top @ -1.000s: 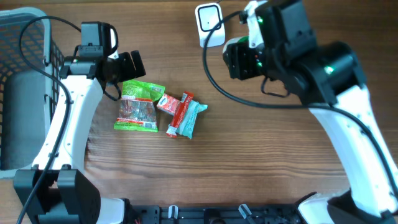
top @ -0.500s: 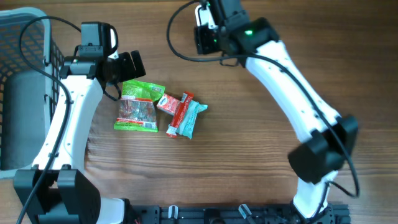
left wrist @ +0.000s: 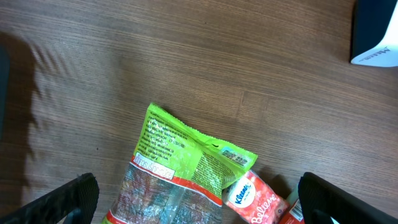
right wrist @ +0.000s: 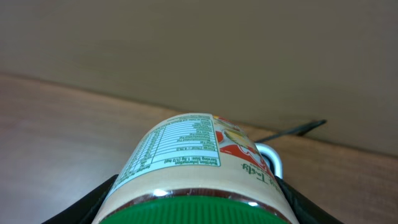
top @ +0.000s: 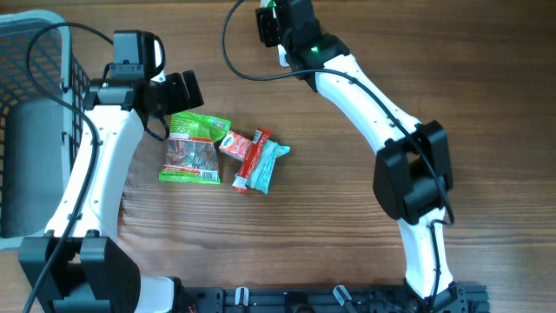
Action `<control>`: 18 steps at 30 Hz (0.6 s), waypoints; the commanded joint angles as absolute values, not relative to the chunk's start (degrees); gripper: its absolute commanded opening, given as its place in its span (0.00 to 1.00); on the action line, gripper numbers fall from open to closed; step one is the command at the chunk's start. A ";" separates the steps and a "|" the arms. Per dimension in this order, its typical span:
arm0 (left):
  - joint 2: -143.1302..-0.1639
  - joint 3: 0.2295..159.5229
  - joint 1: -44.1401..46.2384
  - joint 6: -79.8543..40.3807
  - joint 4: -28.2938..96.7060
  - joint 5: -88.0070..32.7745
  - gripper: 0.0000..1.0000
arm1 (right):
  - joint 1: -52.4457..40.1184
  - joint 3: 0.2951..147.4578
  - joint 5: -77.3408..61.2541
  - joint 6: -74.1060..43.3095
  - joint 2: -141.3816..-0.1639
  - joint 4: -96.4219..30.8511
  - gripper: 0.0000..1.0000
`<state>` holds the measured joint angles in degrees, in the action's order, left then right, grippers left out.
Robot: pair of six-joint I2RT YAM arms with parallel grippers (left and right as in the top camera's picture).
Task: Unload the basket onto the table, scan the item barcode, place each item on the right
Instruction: 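Carry the jar to the white scanner and hold its label facing it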
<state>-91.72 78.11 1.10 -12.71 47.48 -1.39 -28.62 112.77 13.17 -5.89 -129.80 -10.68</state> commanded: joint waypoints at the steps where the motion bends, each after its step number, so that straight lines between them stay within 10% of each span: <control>1: -92.14 77.80 0.95 -11.97 47.33 -1.02 1.00 | -25.76 113.51 12.60 -6.48 -131.83 -6.74 0.24; 18: -92.14 77.80 0.95 -11.97 47.33 -1.02 1.00 | -23.18 113.51 2.85 -12.21 -138.37 7.53 0.22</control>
<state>-91.72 78.11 1.10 -12.71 47.48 -1.39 -22.94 112.75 4.23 -9.17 -136.59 4.86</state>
